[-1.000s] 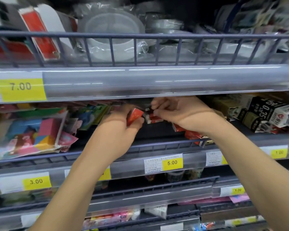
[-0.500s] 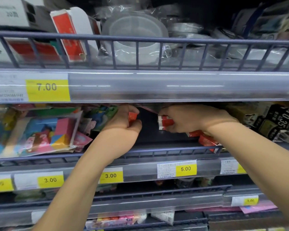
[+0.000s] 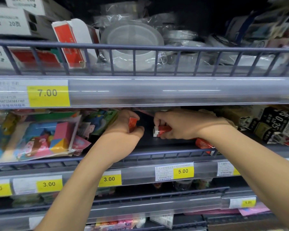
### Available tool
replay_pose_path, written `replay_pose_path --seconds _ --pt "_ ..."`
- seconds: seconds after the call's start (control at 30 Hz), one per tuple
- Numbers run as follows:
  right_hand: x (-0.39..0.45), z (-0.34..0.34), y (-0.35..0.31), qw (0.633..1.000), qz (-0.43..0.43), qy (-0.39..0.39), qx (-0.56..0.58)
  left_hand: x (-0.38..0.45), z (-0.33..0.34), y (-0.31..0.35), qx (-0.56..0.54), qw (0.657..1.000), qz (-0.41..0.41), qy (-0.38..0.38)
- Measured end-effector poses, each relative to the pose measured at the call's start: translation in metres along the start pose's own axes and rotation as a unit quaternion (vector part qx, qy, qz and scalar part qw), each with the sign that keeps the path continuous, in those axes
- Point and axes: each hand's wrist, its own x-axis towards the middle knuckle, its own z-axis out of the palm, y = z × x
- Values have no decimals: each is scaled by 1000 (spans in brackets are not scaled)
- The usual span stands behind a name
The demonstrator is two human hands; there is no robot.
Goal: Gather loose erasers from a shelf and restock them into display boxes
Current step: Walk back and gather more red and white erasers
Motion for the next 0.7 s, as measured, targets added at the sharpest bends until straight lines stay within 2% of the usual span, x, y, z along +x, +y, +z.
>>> replay_pose_path --seconds 0.1,0.17,0.3,0.37,0.43,0.57,0.63,0.7 --pt "-1 -1 -5 999 20 8 38 -3 -2 6 1 1000 -6 -2" --pt "-6 -3 -12 987 36 51 147 -7 -3 12 -17 1000 -16 -1" --pt "-21 1 -32 901 49 142 408 -15 -4 19 -98 995 0 -5" --pt "-24 7 -45 867 34 155 472 -20 -6 25 -120 992 19 -26" --pt "-26 13 -58 855 7 207 476 -23 -5 32 -135 990 21 -36" --pt "-26 23 -74 865 -40 299 401 -18 3 31 -189 981 -25 18" --pt "-26 26 -77 873 -39 303 379 -17 5 28 -191 980 -39 27" --pt "-28 24 -74 892 -40 272 359 -17 5 24 -193 980 -44 34"
